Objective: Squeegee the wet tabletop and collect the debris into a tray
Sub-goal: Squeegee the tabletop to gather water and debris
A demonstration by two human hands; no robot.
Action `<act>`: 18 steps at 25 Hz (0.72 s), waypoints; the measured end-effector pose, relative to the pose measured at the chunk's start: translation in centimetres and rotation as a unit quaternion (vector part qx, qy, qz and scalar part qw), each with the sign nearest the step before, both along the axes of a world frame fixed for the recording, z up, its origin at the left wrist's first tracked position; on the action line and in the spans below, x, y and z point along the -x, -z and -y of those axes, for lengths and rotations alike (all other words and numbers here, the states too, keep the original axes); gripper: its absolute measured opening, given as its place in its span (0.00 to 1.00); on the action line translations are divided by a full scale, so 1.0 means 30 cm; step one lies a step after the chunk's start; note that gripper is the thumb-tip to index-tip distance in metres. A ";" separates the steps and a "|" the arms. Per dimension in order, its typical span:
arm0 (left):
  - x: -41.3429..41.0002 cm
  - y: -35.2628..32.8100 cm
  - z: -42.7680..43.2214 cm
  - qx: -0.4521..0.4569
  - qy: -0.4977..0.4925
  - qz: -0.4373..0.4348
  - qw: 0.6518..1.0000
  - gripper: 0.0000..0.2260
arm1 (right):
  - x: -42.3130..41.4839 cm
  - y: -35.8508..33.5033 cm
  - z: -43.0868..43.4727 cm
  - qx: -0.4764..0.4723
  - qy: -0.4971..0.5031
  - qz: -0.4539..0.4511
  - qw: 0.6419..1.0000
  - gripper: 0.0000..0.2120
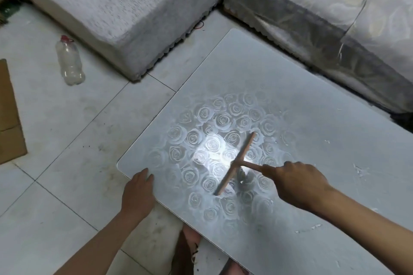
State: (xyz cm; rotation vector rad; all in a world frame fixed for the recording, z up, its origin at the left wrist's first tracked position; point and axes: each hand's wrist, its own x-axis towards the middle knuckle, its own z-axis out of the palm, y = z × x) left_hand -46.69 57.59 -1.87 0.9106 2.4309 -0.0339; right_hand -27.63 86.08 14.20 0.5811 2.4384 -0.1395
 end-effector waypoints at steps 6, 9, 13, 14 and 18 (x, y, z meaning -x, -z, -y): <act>-0.067 0.021 -0.130 0.066 0.077 -0.005 0.995 0.22 | 0.157 0.056 0.190 0.060 -0.061 -0.088 0.992 0.33; -0.101 0.025 -0.200 0.067 0.110 -0.016 0.992 0.22 | 0.069 0.098 0.129 0.045 -0.054 -0.075 0.995 0.29; -0.147 0.015 -0.279 0.081 0.158 -0.015 0.984 0.22 | -0.204 0.042 -0.048 0.013 0.035 -0.021 0.999 0.25; -0.154 0.007 -0.297 0.088 0.165 -0.016 0.982 0.22 | -0.240 0.020 -0.059 0.012 0.043 -0.014 0.999 0.26; -0.185 -0.022 -0.364 0.102 0.196 -0.028 0.975 0.22 | -0.197 0.015 -0.038 0.030 0.022 -0.076 0.996 0.34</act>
